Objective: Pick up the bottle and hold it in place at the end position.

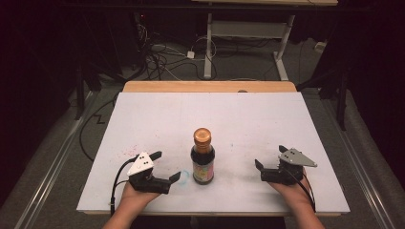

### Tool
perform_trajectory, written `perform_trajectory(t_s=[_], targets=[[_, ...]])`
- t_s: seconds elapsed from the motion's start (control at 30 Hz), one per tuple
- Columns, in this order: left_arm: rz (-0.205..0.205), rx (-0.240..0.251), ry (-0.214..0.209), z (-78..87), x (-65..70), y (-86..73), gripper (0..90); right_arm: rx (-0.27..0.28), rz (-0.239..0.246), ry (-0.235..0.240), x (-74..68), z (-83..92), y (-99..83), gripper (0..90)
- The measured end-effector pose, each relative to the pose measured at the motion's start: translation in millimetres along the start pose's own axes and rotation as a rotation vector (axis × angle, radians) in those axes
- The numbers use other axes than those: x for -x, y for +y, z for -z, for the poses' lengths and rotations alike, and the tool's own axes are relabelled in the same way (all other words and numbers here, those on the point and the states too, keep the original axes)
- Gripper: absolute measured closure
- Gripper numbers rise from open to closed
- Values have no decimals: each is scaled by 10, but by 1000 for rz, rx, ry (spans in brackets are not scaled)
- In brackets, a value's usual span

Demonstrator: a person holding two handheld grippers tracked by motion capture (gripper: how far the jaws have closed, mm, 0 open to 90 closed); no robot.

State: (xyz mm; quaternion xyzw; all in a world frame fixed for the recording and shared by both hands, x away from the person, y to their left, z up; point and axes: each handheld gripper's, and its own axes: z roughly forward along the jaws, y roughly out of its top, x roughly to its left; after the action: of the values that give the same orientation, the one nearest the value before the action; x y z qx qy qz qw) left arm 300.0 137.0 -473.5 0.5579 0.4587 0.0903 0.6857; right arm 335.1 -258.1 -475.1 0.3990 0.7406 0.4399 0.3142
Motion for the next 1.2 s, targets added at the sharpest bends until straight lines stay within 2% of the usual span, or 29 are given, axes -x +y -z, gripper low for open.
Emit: perform_trajectory(t_s=[0.23, 0.37, 0.4, 0.6, 0.63, 0.7, 0.73, 0.77, 1.0, 1.2], targets=[[-10, -28, -41, -66, 126, -63, 0, -3, 4, -3, -5, 0, 3, 2], [-1, -39, -63, -114, 195, -98, 0, -2, 7, -3, -6, 5, 3, 2], [-137, -156, -90, -73, 139, -94, 0, -2, 7, -3, -7, 7, 2, 2], [-102, -141, -95, -146, 229, -118, 0, 1, 4, -4, -5, 22, 3, 2], [-45, -93, -84, -214, 312, -146, 0, 1, 4, -5, -4, 25, 3, 2], [-29, -78, -81, -240, 340, -154, 0, 2, 1, -7, 0, 28, 1, 2], [10, -56, -81, -291, 397, -166, 0, 2, 0, -8, 3, 29, 0, 2], [-14, -73, -107, -298, 410, -171, 0, 1, 0, -11, 6, 31, -1, 2], [-19, -89, -117, -431, 504, -190, 0, 5, -7, -14, 19, 42, 3, 2], [-30, -83, -128, -503, 559, -145, 6, 3, -5, -12, 17, 38, 0, 2]])
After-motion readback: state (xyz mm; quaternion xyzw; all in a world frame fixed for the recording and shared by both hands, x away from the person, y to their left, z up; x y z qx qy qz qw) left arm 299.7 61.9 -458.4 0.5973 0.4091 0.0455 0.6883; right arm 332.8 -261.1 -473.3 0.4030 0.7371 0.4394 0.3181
